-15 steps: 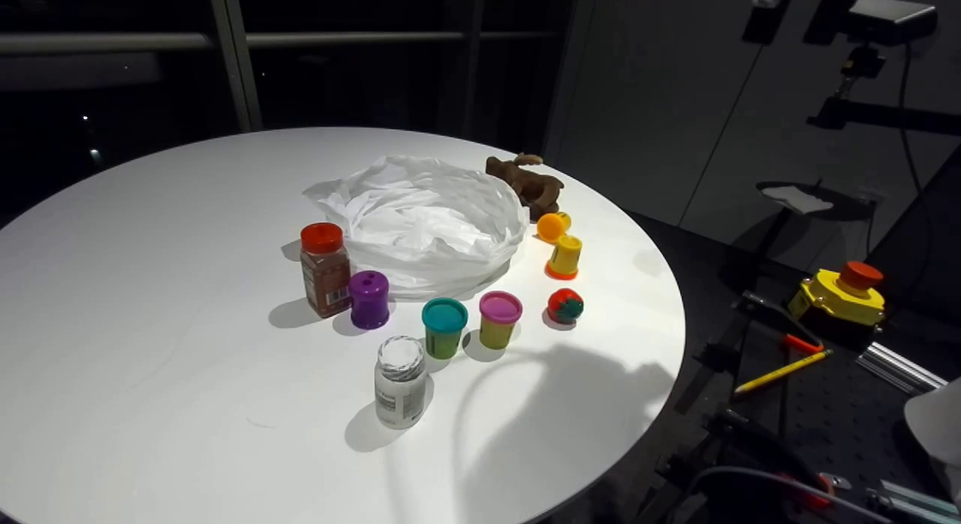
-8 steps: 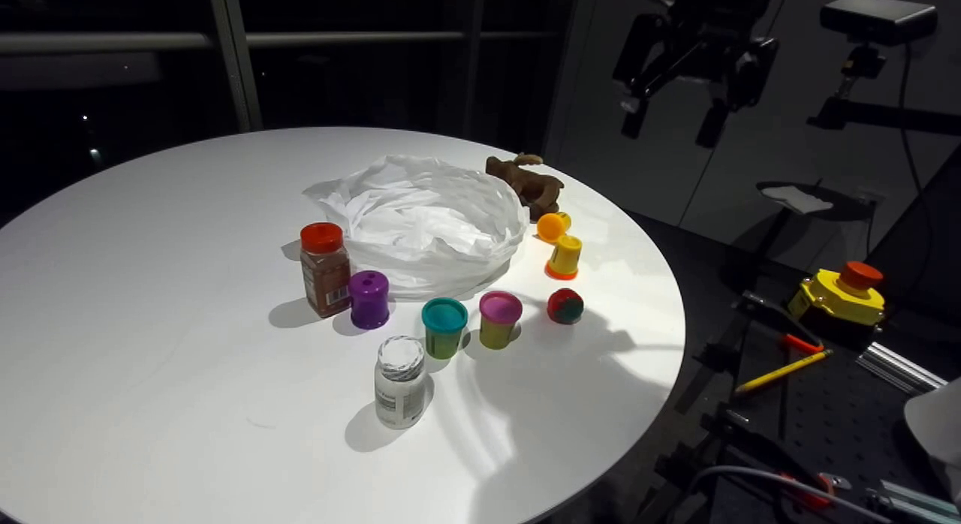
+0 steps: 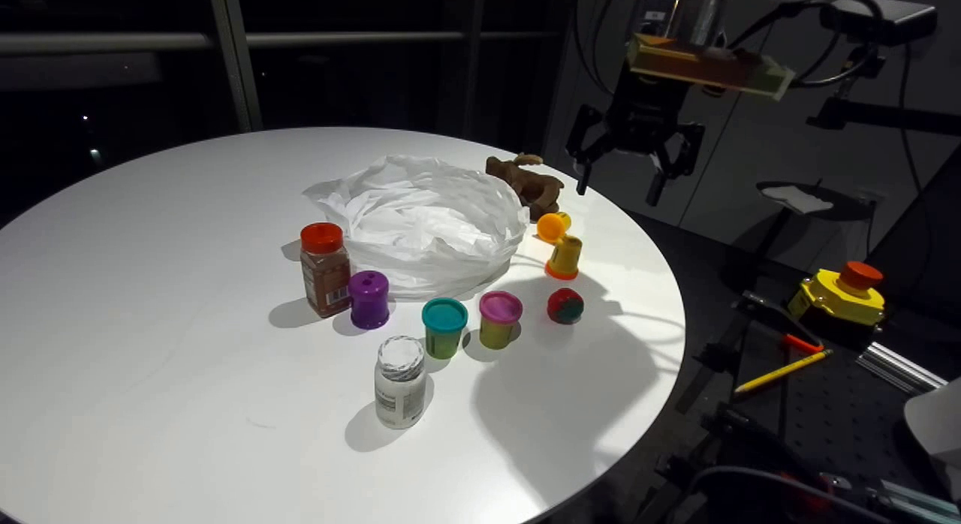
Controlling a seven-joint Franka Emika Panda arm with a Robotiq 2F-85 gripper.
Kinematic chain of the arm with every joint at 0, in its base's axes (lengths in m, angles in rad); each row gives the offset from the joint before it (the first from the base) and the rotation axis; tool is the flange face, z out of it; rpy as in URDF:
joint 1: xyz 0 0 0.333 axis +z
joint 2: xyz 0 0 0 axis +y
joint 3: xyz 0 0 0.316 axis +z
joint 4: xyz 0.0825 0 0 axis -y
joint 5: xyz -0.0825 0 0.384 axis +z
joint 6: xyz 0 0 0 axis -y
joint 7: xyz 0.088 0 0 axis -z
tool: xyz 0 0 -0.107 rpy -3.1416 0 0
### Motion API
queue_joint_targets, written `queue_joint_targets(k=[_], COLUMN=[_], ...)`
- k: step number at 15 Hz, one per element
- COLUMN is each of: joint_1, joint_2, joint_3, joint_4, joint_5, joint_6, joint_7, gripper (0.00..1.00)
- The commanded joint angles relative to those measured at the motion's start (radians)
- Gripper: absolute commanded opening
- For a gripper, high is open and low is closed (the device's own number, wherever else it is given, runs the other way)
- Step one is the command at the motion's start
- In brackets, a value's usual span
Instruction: Pick up the objects from the table and put them on the plastic
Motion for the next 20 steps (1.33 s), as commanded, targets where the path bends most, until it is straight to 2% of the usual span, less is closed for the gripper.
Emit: queue_joint_targets(k=[1, 6, 10, 16, 20], joint_1=[0.004, 0.008, 0.007, 0.029, 0.019], joint_2=[0.161, 0.323, 0.43, 0.544, 0.59], joint_3=[-0.067, -0.138, -0.15, -0.202, -0.203], joint_4=[0.137, 0.305, 0.404, 0.481, 0.519], joint_5=[0.036, 0.113, 0.193, 0.164, 0.177], joint_6=[0.015, -0.001, -0.018, -0.025, -0.051], joint_7=[0.035, 0.049, 0.051, 0.138, 0.139], gripper=[1.0, 1.0, 1.0, 1.0, 1.0])
